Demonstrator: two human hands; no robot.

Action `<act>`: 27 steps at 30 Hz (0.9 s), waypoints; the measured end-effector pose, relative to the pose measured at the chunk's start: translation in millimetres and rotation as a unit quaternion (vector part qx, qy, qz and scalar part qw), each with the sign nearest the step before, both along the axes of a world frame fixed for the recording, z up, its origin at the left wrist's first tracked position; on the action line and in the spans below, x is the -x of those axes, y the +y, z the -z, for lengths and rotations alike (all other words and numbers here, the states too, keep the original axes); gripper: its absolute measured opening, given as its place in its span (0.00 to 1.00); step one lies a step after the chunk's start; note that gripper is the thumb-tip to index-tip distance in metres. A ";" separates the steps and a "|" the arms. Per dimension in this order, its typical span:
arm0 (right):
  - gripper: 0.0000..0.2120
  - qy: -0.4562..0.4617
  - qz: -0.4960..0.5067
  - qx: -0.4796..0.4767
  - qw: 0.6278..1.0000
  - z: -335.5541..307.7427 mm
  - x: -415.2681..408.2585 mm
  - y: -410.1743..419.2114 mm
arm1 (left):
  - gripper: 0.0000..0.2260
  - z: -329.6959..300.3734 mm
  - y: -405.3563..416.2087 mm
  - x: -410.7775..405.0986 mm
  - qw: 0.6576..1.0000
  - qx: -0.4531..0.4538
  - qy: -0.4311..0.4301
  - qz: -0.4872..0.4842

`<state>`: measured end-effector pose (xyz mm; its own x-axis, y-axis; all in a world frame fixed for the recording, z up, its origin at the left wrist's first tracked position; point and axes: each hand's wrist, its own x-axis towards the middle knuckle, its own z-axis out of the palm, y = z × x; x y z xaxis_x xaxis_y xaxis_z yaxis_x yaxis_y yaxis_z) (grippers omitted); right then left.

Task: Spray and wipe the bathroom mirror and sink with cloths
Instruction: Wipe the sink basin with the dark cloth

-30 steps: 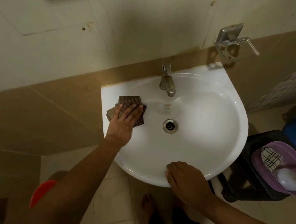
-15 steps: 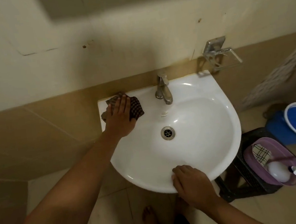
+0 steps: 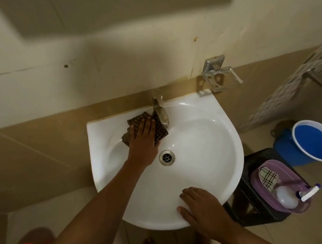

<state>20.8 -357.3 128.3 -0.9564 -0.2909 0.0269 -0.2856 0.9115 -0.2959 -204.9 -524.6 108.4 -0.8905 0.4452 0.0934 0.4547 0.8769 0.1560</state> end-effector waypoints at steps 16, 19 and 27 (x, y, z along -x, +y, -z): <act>0.16 0.057 -0.135 -0.001 0.989 10.6 53.8 151.5 | 0.31 -19.6 160.0 27.5 0.989 0.026 -0.111 -0.098; 0.15 0.054 -0.129 0.034 0.990 5.3 55.0 163.2 | 0.31 -20.3 184.6 34.0 0.988 0.023 -0.129 -0.087; 0.15 0.055 0.073 0.173 0.981 -28.0 92.4 219.5 | 0.33 2.6 229.9 -66.4 0.939 -0.220 -0.264 0.017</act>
